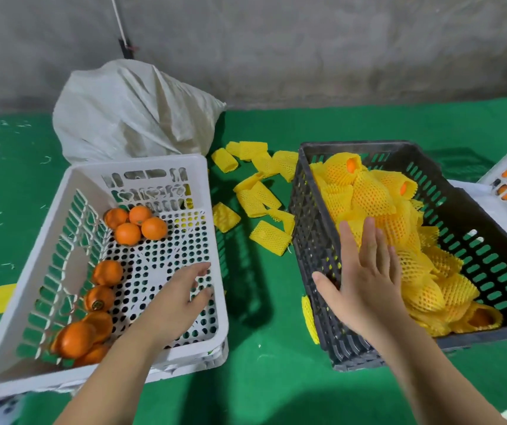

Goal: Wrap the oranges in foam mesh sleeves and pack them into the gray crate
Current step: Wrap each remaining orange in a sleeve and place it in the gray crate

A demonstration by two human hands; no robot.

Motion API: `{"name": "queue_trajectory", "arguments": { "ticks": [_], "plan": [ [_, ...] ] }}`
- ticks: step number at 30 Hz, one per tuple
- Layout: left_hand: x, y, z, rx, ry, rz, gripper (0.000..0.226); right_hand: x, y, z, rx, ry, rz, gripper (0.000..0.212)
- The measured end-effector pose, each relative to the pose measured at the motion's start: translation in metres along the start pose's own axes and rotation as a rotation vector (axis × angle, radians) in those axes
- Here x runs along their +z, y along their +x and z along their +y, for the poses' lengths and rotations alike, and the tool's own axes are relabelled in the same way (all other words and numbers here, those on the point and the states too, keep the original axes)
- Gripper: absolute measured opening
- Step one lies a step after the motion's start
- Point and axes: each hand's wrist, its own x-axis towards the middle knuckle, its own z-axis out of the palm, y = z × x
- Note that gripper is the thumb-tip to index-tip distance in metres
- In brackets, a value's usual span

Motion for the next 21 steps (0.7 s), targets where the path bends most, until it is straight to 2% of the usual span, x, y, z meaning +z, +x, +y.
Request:
{"name": "queue_trajectory", "arguments": {
  "ticks": [1, 3, 6, 10, 15, 21],
  "plan": [
    [-0.005, 0.000, -0.002, -0.002, 0.027, 0.013, 0.053, 0.004, 0.001, -0.014, -0.095, -0.060, 0.018, 0.101],
    [-0.017, 0.004, -0.007, 0.005, 0.117, -0.001, 0.058, 0.014, 0.010, -0.038, -0.243, -0.180, -0.059, 0.102],
    [-0.033, 0.019, -0.019, -0.008, 0.312, -0.068, 0.068, 0.025, 0.036, -0.067, -0.329, -0.198, -0.303, 0.097],
    [-0.052, 0.051, -0.041, -0.187, 0.515, -0.042, 0.076, 0.042, 0.084, -0.097, -0.424, -0.264, -0.529, 0.090],
    [-0.048, 0.098, -0.055, -0.327, 0.548, -0.027, 0.078, 0.080, 0.142, -0.103, -0.280, -0.323, -0.775, 0.076],
    [-0.049, 0.164, -0.080, -0.393, 0.636, 0.041, 0.081, 0.125, 0.175, -0.083, -0.063, -0.381, -0.818, 0.063]
  ]
}}
